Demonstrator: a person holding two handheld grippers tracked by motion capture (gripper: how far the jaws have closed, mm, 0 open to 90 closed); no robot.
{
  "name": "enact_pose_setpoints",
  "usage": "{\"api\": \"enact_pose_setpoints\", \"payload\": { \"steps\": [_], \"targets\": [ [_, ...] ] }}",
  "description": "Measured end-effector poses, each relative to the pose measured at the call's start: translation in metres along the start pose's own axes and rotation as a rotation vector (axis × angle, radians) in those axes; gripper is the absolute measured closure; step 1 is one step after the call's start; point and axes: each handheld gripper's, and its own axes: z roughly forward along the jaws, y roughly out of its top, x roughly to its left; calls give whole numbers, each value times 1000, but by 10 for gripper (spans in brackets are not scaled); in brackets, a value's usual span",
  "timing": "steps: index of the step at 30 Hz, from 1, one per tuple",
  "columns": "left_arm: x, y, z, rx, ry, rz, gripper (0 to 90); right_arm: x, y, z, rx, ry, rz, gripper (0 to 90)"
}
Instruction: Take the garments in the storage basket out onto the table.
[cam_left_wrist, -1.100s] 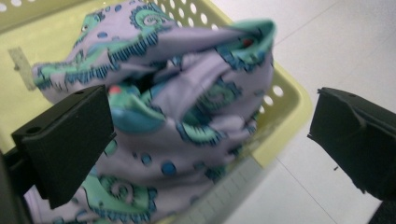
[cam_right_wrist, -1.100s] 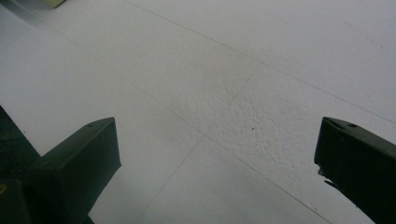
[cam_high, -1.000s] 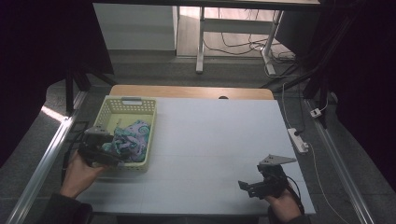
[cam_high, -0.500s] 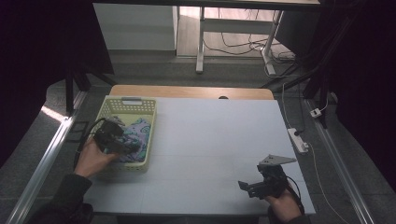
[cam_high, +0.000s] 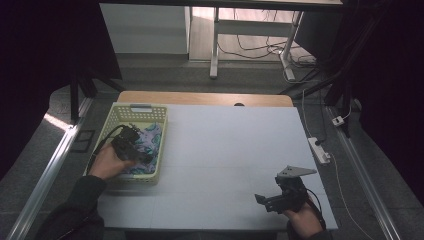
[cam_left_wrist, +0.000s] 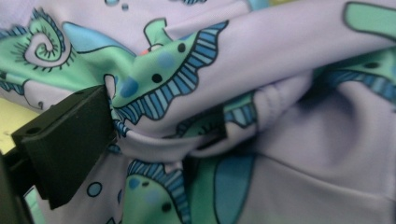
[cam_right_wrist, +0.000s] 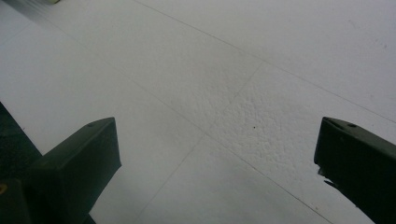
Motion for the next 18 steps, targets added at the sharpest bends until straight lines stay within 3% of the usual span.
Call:
{"api": "enact_pose_setpoints", "payload": {
  "steps": [4, 8, 10, 13, 18],
  "targets": [
    [4, 2, 11, 59, -6, -9, 0, 0, 0, 0, 6, 3, -6, 3],
    [3, 4, 15, 72, 12, 3, 13, 1, 0, 0, 4, -1, -9, 3],
    [2, 2, 11, 57, 12, -6, 95, 1, 0, 0, 6, -2, -7, 3],
    [2, 0, 7, 30, 3, -31, 313, 1, 0, 0, 7, -4, -15, 3],
    [3, 1, 4, 44, -34, -77, 557, 2, 0, 0, 6, -9, -18, 3]
  ]
}}
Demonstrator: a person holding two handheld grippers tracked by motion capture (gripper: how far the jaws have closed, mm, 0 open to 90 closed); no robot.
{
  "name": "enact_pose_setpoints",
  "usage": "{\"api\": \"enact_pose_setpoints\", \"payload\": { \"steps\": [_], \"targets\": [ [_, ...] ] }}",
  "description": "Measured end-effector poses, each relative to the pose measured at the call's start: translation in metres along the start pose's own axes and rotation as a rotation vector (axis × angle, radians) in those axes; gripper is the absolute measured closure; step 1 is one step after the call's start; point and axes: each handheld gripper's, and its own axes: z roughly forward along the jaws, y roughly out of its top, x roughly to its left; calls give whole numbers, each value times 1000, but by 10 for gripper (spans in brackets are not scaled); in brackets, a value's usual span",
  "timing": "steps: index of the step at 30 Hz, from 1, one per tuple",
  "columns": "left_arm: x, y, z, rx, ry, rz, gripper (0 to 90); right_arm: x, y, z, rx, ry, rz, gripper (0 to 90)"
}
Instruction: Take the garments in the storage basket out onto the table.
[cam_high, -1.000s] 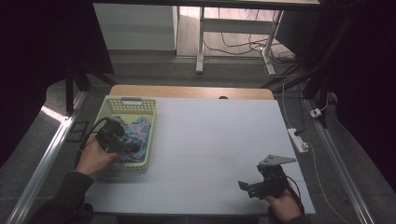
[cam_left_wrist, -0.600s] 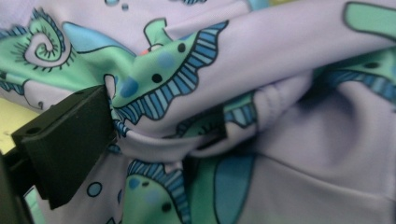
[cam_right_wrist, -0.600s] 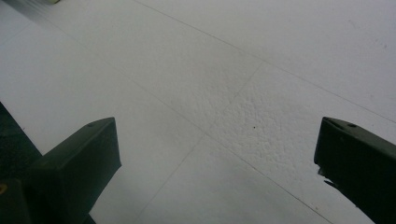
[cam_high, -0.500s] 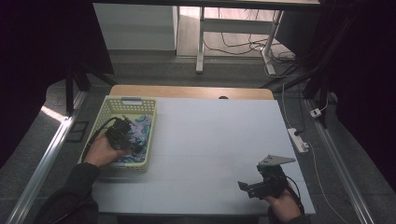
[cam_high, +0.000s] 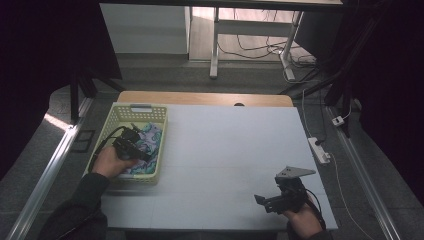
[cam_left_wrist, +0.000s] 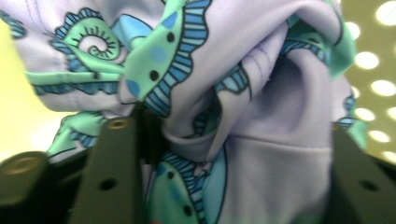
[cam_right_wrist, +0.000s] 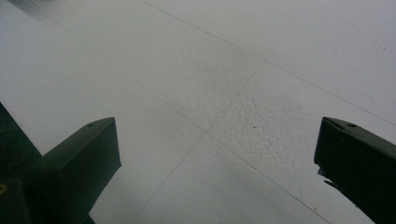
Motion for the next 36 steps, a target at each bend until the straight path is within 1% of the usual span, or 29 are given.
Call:
{"api": "enact_pose_setpoints", "payload": {
  "steps": [3, 5, 7, 8, 10, 13, 15, 18, 21, 23, 26, 30, 33, 34, 35, 36],
  "targets": [
    [-1, 1, -2, 0, 4, -3, 625, 0, 0, 0, -2, 0, 2, 4],
    [-2, 2, -4, -6, 9, -26, 652, 0, 0, 0, -7, -1, -4, 3],
    [-4, 2, -8, -27, 38, -37, 665, 1, 0, 0, -8, -1, -6, 4],
    [-4, 2, -10, -43, 48, -40, 667, 1, 0, -1, -8, -1, -7, 4],
    [-5, 1, -18, -82, 54, -37, 669, 1, 0, -1, -9, -2, -9, 3],
    [-6, -1, -30, -155, 65, -30, 669, 1, 0, -1, -10, -2, -9, 4],
    [-8, -3, -38, -202, 81, -30, 669, 1, 0, -1, -10, -3, -9, 4],
    [-9, -5, -52, -279, 81, -38, 668, 1, 0, -1, -10, -3, -9, 4],
    [-9, -9, -66, -354, 63, -44, 667, 1, 0, -1, -10, -4, -9, 4],
    [-9, -12, -74, -398, 60, -50, 667, 1, 0, -1, -11, -4, -8, 4],
    [-9, -15, -86, -453, 58, -53, 666, 1, 0, -1, -13, -3, -5, 4],
    [-10, -16, -99, -512, 36, -49, 665, 1, 0, -1, -15, -2, -2, 4],
    [-13, -14, -109, -540, 38, -35, 665, 1, 0, -1, -15, -3, 0, 4],
    [-13, -14, -109, -540, 38, -35, 665, 1, 0, -1, -15, -3, 0, 4],
    [-16, -13, -116, -558, 40, -25, 664, 0, 0, -1, -15, -3, 1, 4],
    [-17, -12, -120, -565, 36, -21, 664, 0, 0, -1, -15, -3, 1, 4]
  ]
}}
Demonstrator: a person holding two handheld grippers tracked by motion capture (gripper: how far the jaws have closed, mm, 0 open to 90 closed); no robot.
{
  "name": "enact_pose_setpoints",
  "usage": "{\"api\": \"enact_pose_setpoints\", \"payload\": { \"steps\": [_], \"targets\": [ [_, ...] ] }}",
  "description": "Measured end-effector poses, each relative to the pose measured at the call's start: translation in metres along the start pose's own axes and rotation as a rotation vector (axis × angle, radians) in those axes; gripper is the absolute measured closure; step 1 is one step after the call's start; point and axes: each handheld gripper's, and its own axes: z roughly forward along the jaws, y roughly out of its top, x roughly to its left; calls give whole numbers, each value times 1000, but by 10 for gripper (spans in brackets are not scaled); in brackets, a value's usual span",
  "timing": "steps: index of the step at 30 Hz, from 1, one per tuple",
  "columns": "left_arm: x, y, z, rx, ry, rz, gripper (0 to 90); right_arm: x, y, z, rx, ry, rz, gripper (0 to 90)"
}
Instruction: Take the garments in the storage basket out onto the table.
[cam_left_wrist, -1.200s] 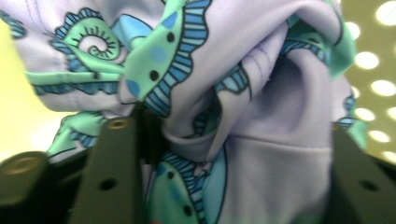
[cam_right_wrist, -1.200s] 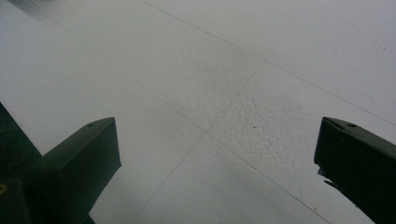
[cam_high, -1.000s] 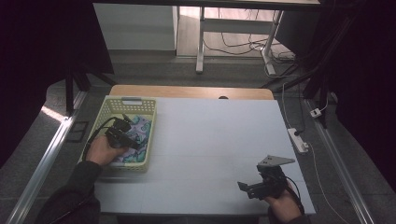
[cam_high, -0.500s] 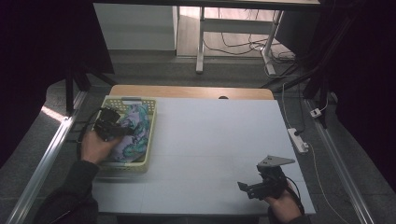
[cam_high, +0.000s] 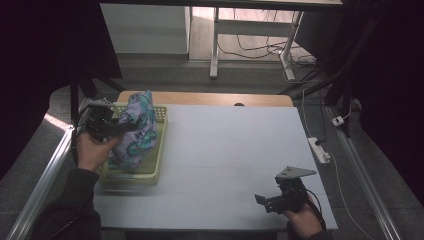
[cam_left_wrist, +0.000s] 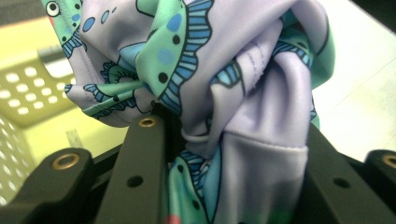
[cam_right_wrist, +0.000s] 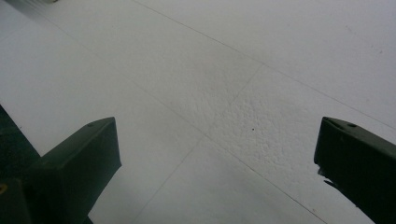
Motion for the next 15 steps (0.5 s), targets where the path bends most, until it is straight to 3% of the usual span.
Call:
{"api": "enact_pose_setpoints", "payload": {
  "steps": [15],
  "targets": [
    [-22, 41, -7, -44, -48, 69, 661, -1, 0, 0, -4, 0, 3, 4]
  ]
}}
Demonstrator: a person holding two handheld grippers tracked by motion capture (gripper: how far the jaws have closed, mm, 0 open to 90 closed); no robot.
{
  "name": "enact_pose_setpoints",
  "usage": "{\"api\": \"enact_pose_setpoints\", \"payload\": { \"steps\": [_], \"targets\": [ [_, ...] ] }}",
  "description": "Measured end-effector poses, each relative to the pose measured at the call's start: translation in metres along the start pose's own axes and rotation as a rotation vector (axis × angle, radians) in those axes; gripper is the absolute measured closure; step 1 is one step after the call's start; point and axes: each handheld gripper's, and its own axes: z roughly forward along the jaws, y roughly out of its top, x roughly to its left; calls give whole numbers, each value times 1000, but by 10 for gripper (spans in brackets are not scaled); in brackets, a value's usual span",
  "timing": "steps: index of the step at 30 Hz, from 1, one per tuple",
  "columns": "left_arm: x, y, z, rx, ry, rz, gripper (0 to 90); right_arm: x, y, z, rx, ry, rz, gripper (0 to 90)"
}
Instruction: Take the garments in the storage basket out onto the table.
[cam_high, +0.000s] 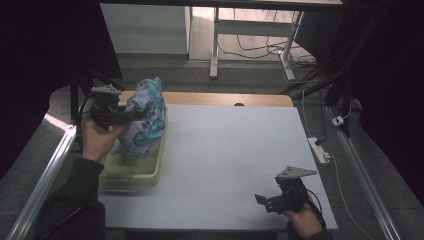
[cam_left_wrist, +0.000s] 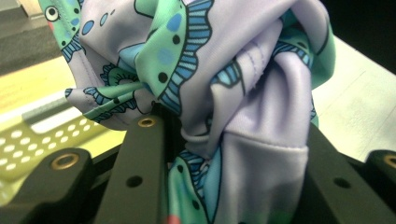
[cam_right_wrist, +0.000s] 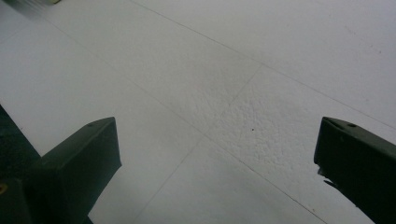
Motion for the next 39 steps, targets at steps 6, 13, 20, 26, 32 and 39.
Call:
{"api": "enact_pose_setpoints", "payload": {
  "steps": [6, 13, 20, 26, 32, 39],
  "targets": [
    [-11, 21, -1, -15, -39, 25, 661, 0, 0, 0, 1, -1, 1, 5],
    [-26, 44, 4, -30, -77, 57, 659, 0, 0, 0, 0, 2, 1, 5],
    [-42, 62, 13, -42, -114, 89, 659, -1, 0, 0, -4, 1, 4, 5],
    [-58, 76, 22, -51, -145, 121, 657, -1, 0, -1, -7, 2, 5, 5],
    [-74, 87, 34, -46, -216, 135, 655, -1, 0, -1, -9, 3, 5, 5],
    [-93, 97, 52, -31, -241, 175, 653, 0, 0, -1, -7, -2, 0, 4]
  ]
}}
